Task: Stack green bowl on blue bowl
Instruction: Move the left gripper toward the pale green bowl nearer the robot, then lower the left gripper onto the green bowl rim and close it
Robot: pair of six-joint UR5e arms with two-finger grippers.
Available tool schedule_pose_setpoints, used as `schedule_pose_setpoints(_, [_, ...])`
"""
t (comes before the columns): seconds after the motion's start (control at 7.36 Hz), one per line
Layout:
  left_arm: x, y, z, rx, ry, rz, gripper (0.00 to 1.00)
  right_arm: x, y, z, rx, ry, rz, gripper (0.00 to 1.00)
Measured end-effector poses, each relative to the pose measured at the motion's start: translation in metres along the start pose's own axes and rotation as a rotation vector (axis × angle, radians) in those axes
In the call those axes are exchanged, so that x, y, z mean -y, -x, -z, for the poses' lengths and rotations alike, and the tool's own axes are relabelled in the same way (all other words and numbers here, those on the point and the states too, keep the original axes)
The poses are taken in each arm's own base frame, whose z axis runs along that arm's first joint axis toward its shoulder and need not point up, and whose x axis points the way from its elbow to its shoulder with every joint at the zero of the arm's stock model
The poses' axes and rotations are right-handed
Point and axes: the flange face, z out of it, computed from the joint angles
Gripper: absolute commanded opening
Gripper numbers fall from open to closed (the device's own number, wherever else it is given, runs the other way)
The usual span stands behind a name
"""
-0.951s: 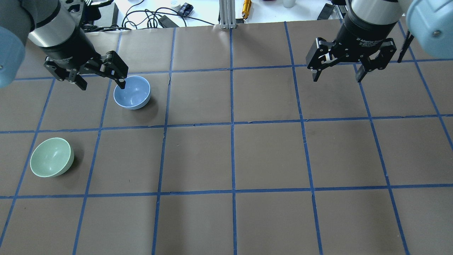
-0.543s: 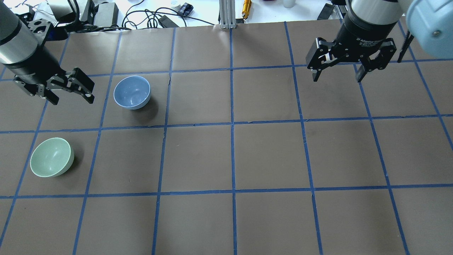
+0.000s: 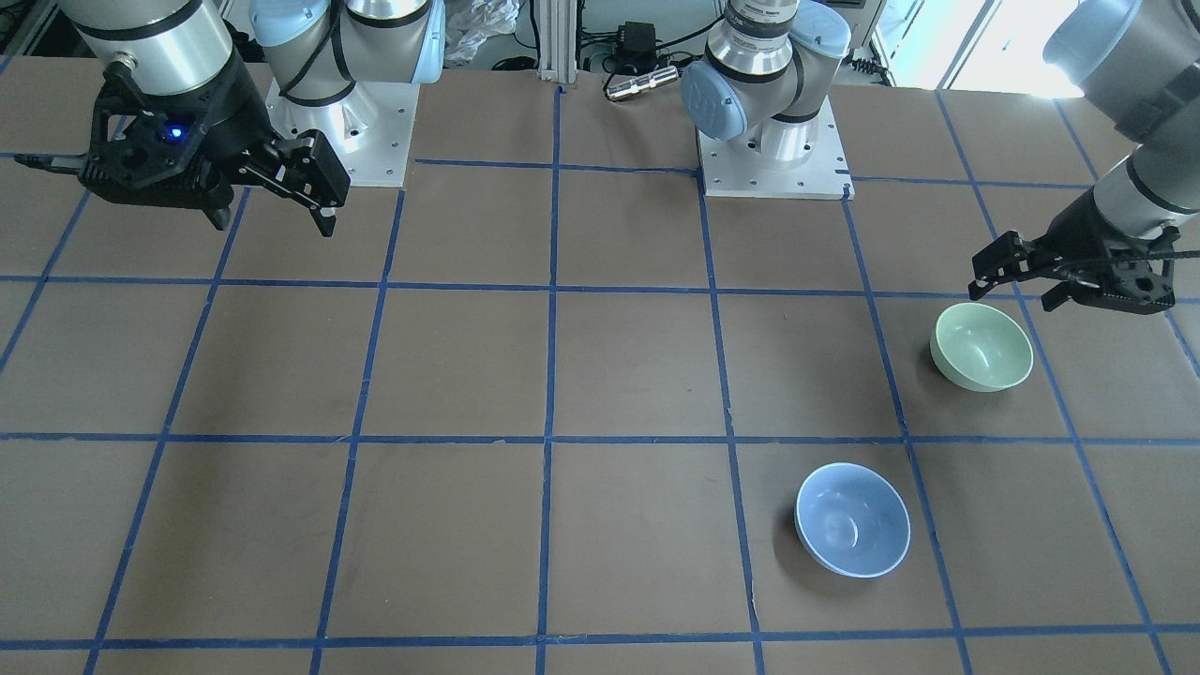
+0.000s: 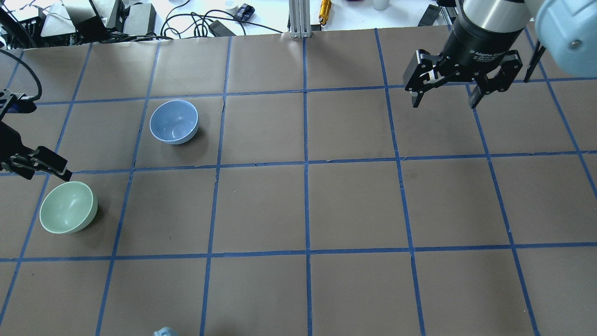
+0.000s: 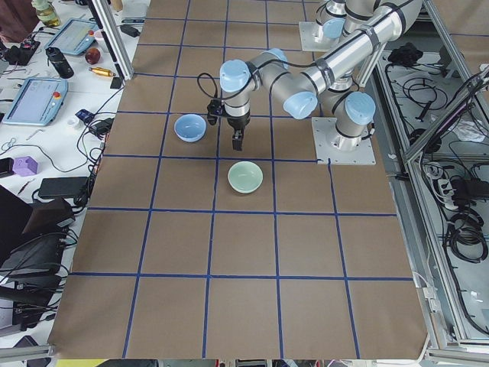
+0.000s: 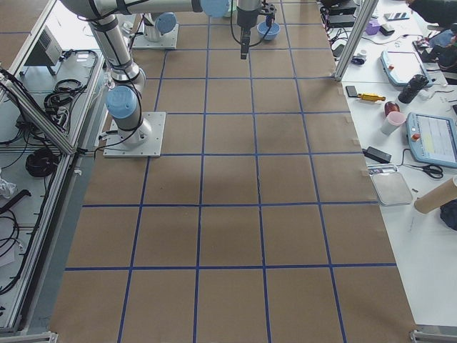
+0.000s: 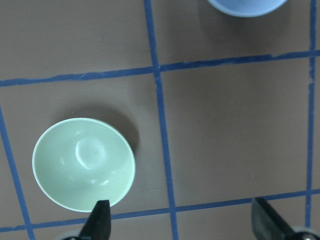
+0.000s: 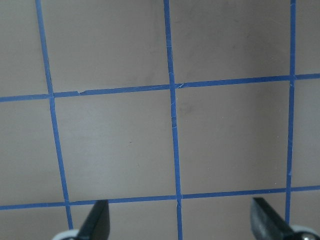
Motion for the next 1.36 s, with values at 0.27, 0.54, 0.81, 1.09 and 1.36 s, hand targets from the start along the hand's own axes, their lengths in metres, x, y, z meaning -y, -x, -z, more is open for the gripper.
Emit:
schedule_pose_setpoints(0.27, [-0.005, 0.04, -0.034, 0.013, -0.01, 0.01, 1.0, 0.0, 0.0, 0.0, 0.0, 0.001, -0.001, 1.0])
schedule_pose_setpoints(0.54, [-0.008, 0.074, -0.062, 0.015, -0.015, 0.015, 1.0, 0.0, 0.0, 0.0, 0.0, 0.001, -0.001, 1.0])
schedule_pose_setpoints(0.81, [-0.005, 0.09, -0.085, 0.012, -0.012, 0.008, 1.0, 0.0, 0.0, 0.0, 0.0, 0.001, 0.0, 1.0])
schedule_pose_setpoints(1.09, [-0.01, 0.101, -0.105, -0.009, -0.002, 0.027, 0.96, 0.0, 0.0, 0.0, 0.0, 0.0, 0.0, 1.0])
schedule_pose_setpoints(1.36, [-0.021, 0.107, -0.121, -0.028, 0.007, 0.049, 0.36, 0.0, 0.0, 0.0, 0.0, 0.0, -0.001, 1.0])
